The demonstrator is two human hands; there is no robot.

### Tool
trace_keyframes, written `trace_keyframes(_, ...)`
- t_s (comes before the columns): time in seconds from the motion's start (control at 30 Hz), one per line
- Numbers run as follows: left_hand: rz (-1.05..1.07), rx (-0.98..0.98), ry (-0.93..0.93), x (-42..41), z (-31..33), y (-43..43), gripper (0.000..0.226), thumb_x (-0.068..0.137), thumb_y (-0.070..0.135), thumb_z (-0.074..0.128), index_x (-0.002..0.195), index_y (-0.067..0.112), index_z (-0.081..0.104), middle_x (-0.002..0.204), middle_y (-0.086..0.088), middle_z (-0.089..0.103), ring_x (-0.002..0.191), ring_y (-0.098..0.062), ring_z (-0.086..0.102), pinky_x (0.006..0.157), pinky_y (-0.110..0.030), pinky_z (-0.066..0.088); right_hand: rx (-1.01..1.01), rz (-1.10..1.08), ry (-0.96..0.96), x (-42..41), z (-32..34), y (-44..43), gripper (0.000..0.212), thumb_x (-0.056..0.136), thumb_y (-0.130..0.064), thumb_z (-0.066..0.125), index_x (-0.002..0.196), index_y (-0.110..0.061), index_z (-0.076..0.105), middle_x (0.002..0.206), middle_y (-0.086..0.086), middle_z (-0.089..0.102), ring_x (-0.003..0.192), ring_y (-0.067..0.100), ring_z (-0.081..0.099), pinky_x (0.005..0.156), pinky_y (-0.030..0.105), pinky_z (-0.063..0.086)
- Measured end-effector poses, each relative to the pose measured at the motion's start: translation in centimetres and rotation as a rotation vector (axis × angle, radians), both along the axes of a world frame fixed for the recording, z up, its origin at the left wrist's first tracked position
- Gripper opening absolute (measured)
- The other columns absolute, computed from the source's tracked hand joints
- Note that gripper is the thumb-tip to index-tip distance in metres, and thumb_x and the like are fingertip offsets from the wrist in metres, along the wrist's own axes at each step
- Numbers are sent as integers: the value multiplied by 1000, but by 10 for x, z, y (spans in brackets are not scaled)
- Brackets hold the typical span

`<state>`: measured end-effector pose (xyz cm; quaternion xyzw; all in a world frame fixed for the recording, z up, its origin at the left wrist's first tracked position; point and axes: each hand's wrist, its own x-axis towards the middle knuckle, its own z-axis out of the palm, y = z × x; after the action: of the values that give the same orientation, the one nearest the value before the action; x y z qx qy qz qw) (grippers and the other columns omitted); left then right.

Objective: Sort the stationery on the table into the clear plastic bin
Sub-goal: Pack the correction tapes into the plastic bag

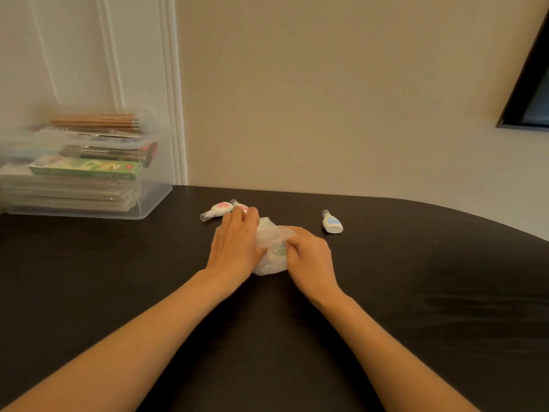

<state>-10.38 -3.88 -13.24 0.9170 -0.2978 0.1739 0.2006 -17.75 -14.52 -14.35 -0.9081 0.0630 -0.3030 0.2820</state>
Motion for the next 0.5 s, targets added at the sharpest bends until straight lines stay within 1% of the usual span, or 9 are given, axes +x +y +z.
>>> trace_keyframes(0.07,-7,7,6,3,2,-5,34,88,27,60,115,16,42,117,-5,39,109,-23,39,83,-30,38,39,71,0,-6,0,-5,40,88,8,41,112,-8,68,120,0,63,107,7,55,84,3,37)
trace_keyframes(0.1,0,8,9,4,2,-7,30,88,22,58,113,16,42,116,-6,40,109,-23,39,83,-31,39,48,92,17,-7,-1,-7,41,87,9,40,111,-8,69,117,1,64,106,8,56,83,3,37)
trace_keyframes(0.17,36,-2,5,7,2,-11,29,88,15,57,113,15,44,116,-6,41,109,-24,41,81,-30,40,73,107,53,-10,-1,-10,41,86,10,40,108,-6,70,103,3,67,97,13,58,84,14,43)
trace_keyframes(0.23,84,-20,11,8,2,-13,37,88,9,55,122,14,42,124,-9,40,112,-24,43,81,-30,41,108,120,61,-10,0,-10,39,84,10,41,100,-5,73,85,-4,63,84,9,56,83,21,45)
trace_keyframes(0.3,108,-33,32,7,0,-15,43,90,6,51,131,13,38,129,-9,39,113,-23,44,82,-30,43,147,150,73,-10,2,-7,36,84,9,43,93,-4,75,76,-11,58,77,5,54,80,20,45)
trace_keyframes(0.33,106,-35,44,7,-1,-15,43,91,4,49,131,13,38,129,-8,40,111,-22,47,81,-30,43,179,167,84,-11,3,-5,34,84,8,43,91,-3,75,73,-13,56,74,5,53,78,18,44)
trace_keyframes(0.37,98,-40,56,8,-2,-14,39,90,2,48,128,12,41,126,-8,42,106,-21,49,78,-30,44,221,185,91,-11,3,-4,33,83,8,44,90,-2,75,71,-15,54,73,4,52,76,16,42)
trace_keyframes(0.43,77,-61,77,11,-3,-12,26,89,-1,47,113,11,49,119,-7,46,97,-20,51,73,-29,44,312,224,81,-12,4,-1,31,83,7,46,92,-3,74,74,-16,54,76,3,52,77,15,41)
trace_keyframes(0.5,58,-76,50,15,-3,-11,20,88,-1,48,105,10,53,116,-7,48,100,-20,49,76,-30,47,354,251,66,-13,2,0,31,83,7,47,96,-5,73,81,-17,52,82,1,51,80,16,41)
